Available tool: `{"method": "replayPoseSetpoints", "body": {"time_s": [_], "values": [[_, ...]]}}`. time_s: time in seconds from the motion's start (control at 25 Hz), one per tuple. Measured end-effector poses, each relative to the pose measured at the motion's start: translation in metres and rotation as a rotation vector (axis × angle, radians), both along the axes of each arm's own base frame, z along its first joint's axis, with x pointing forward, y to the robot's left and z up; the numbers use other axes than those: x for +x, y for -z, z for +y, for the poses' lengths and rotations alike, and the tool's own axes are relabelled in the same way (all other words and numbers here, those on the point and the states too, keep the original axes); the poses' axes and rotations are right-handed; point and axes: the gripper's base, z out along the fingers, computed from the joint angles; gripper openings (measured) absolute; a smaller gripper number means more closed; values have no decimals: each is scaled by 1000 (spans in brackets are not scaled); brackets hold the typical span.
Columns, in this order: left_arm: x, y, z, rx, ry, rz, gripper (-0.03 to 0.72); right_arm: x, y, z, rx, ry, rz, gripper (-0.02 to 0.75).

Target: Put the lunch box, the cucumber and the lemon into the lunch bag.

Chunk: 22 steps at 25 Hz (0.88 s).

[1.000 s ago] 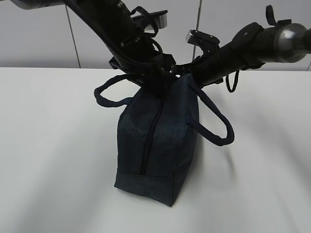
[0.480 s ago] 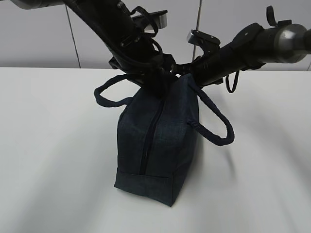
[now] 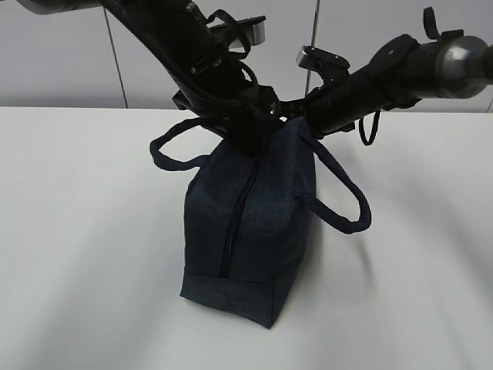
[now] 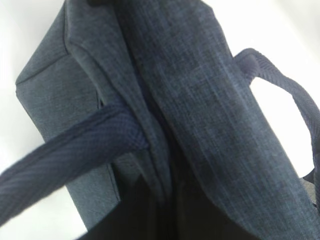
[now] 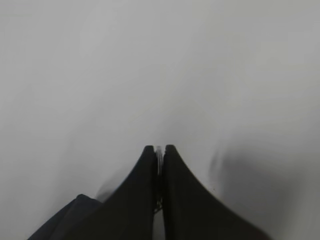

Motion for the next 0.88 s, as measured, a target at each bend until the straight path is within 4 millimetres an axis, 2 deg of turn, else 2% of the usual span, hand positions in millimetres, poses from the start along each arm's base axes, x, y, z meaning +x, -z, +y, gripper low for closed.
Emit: {"method": "replayPoseSetpoints", "body": {"time_s": [0.08,0.2,0.28,0.36,0.48,0.6,0.88], "values": [[0,0,0,1,2,2,-10,3,-4,-2,-7,1,-17,87],[-1,0,0,10,7,1,13,6,-10,-2,-10,-2,-39,239],[-1,1,0,14,10,2,67,7,-20,-3,-9,-9,-60,338],[-2,1,1,22,17,9,152,6,-36,-2,-17,-37,-87,389],[-1,2,2,34,18,8,301,2,-64,-1,-27,-79,-124,418],[0,2,7,55,8,18,379,-4,-87,-3,-52,-103,-166,424],[-1,-2,15,76,1,39,407,-24,-128,-11,-195,-185,-229,425]]}}
